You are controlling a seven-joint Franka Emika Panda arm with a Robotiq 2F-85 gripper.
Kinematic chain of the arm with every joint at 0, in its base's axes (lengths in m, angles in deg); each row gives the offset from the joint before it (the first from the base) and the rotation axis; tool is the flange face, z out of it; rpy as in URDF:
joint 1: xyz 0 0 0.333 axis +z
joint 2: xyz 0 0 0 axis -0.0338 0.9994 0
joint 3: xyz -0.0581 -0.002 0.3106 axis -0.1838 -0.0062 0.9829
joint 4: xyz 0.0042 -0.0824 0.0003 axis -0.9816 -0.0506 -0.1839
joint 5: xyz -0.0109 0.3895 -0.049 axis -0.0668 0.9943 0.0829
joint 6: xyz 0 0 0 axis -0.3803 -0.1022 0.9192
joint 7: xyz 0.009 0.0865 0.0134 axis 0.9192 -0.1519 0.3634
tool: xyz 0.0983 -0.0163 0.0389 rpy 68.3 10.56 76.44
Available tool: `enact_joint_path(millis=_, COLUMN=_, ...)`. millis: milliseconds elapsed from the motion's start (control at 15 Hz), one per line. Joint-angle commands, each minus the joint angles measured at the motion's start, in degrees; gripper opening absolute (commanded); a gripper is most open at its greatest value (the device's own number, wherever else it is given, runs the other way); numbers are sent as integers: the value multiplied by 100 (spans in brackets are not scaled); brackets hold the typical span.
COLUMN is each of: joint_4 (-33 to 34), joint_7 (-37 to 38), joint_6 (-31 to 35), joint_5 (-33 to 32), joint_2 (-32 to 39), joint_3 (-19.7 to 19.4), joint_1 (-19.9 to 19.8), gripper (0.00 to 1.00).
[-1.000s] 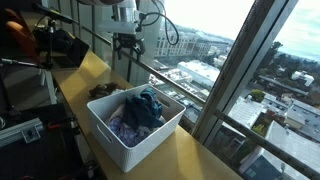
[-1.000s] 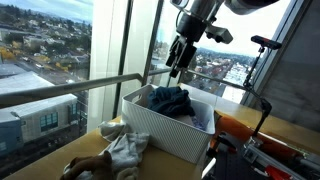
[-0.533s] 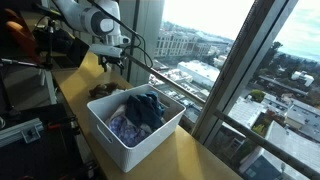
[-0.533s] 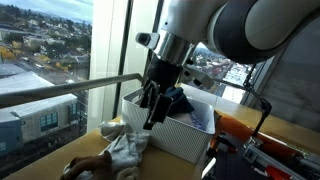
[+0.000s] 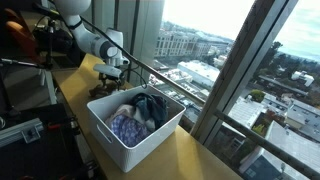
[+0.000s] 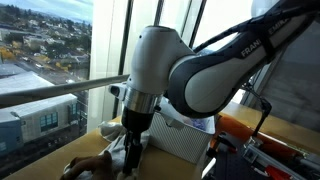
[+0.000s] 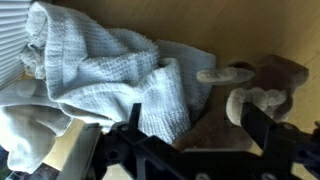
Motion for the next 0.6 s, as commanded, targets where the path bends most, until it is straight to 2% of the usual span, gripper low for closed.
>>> enact_joint_path(millis=0, joint_4=790, joint_7=76, joint_6=-333, joint_5=118, joint_2=705, joint_3=90, joint_1=57, gripper=100)
enact_joint_path(millis=533, joint_4=1707, joint_7=47, joint_6=-872, joint_5=151, joint_2=1488, joint_3=105, joint_1=77, gripper=100)
